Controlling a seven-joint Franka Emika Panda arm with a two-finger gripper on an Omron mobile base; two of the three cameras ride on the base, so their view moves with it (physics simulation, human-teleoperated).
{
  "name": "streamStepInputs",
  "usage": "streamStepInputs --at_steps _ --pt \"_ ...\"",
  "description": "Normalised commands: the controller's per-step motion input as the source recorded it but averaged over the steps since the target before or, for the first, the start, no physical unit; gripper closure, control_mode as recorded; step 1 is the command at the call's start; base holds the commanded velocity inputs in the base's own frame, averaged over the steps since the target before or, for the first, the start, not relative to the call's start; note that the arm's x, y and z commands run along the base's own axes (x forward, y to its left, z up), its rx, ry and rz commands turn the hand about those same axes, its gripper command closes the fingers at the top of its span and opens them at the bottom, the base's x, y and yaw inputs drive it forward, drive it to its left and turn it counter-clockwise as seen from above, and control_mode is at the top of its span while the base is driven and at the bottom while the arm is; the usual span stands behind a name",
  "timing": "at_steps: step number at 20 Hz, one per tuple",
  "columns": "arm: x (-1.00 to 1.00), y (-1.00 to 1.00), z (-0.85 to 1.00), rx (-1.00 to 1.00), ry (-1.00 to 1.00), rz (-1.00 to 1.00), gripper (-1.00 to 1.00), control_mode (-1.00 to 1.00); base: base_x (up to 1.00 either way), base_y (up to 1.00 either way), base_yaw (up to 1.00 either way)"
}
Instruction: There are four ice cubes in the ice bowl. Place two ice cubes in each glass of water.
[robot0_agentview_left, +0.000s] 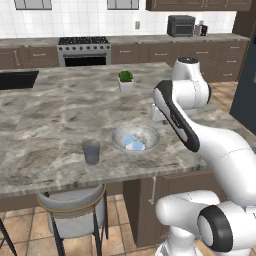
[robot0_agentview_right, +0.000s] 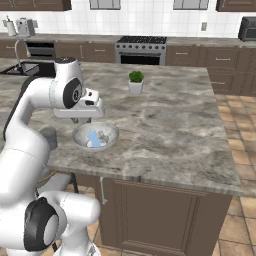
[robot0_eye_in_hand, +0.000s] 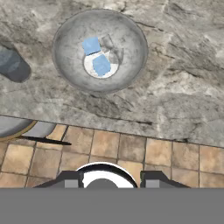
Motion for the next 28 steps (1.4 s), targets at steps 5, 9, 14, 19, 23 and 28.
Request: streamStepInputs --at_steps 5,9,14,19,23,28 --pt "-0.08 0.04 -0.05 0.0 -0.01 -0.04 -1.0 -1.0 0.0 0.0 0.0" --pt "0.28 0.47 -0.22 0.0 -0.08 -0.14 -1.0 -1.0 0.0 0.0 0.0" --pt "0.63 0.37 -0.31 0.0 -0.07 -0.17 -1.0 -1.0 0.0 0.0 0.0" --pt "0.5 0.03 -0.39 0.01 -0.05 -0.06 -1.0 -1.0 0.0 0.0 0.0" --pt "0.12 -0.26 -0.33 0.17 -0.09 0.07 -1.0 -1.0 0.0 0.0 0.0" --pt "0.2 -0.28 -0.18 0.35 -0.03 0.17 -1.0 -1.0 0.0 0.0 0.0"
